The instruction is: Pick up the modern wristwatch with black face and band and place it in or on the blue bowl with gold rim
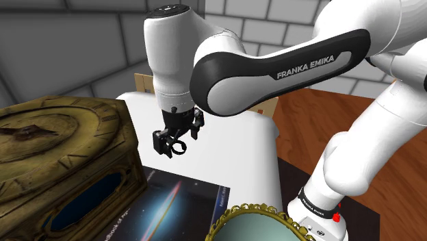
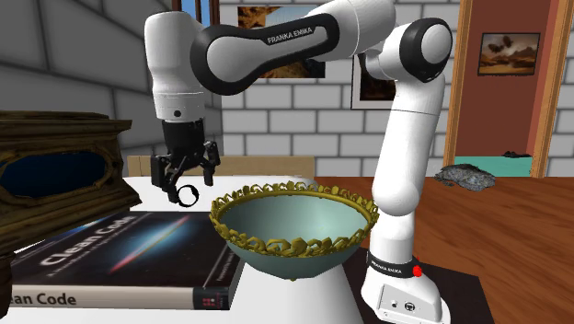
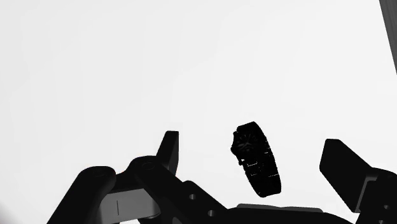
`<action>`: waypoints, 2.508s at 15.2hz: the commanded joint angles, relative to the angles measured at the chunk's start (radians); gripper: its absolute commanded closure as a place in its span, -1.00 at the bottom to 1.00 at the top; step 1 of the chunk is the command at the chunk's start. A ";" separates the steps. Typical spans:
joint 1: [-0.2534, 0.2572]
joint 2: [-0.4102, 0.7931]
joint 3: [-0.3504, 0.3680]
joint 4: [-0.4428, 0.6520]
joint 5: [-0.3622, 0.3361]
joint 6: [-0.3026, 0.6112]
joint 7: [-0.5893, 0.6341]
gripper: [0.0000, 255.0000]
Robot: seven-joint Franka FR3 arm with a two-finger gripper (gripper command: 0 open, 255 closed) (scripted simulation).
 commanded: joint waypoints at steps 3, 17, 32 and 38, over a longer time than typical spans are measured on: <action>-0.001 0.005 0.001 -0.004 -0.003 0.008 0.003 -1.00; -0.001 0.005 0.001 -0.004 -0.003 0.008 0.003 1.00; -0.005 -0.001 -0.007 0.191 0.003 -0.190 -0.029 1.00; -0.007 0.014 -0.005 0.286 -0.006 -0.272 -0.034 1.00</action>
